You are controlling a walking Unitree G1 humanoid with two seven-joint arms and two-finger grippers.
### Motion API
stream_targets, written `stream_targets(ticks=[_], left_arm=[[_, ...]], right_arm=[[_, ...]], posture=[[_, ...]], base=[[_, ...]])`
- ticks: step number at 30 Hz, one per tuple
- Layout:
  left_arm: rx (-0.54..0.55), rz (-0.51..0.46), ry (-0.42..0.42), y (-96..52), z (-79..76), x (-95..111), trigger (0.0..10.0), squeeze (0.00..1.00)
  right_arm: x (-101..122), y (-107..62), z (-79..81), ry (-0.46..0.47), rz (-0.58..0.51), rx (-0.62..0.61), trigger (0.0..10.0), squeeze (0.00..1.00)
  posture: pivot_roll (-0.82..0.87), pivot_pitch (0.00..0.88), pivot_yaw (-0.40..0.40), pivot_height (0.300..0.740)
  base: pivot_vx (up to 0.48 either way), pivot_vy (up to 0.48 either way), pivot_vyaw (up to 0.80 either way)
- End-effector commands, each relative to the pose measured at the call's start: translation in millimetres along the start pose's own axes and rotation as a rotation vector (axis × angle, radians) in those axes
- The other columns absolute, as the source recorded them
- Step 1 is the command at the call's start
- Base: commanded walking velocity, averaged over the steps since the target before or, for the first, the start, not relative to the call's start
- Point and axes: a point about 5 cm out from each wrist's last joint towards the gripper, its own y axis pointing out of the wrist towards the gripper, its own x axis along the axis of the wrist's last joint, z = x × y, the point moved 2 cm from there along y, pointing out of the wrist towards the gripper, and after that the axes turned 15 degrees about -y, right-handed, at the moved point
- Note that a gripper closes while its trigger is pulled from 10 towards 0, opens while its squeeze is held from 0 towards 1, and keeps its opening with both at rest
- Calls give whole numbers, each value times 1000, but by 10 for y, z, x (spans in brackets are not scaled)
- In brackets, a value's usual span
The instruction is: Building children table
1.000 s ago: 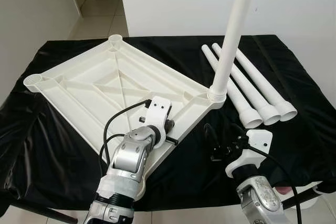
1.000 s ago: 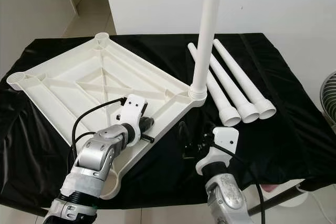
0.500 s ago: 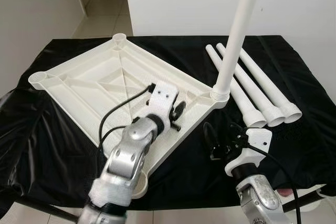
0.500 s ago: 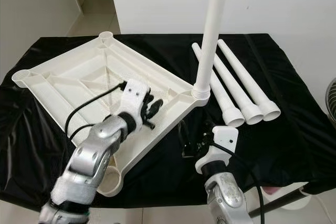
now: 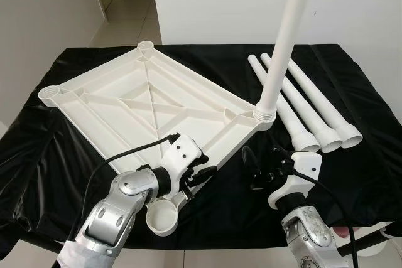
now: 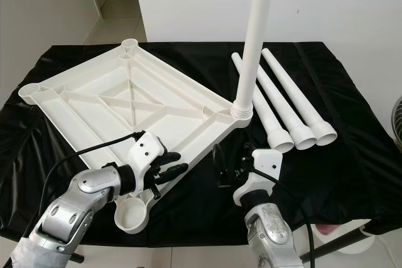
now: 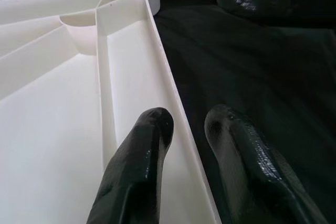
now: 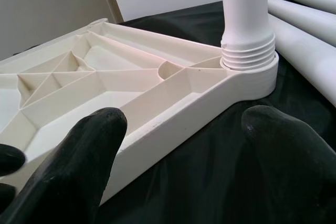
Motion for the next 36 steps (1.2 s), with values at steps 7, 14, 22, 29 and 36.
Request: stream_targets(ticks=[7,14,22,29,36], left_arm=[[-249,156,53,-317,-88,-188,10000,0],[-256,223,84,-324,-68,-302,10000,0],[-220,237,105,-209,-21,-361,10000,0],[-143,246,92,-91,78,-395,10000,0],[-48,168,85,150,185,-302,10000,0]], right_arm=[[-26,5,-52,-28,-2,21,10000,0],[-23,15,-72,-34,-5,23,10000,0],[-4,16,-76,-36,-11,18,10000,0],[7,18,-84,-33,-16,11,10000,0],[20,38,-62,-24,-25,7,10000,0]], posture=[[-34,86,72,740],[-37,87,75,740],[-51,95,81,740],[-58,93,82,740],[-61,86,80,740]], base=[[0,0,0],[0,0,0],[0,0,0],[0,0,0],[0,0,0]])
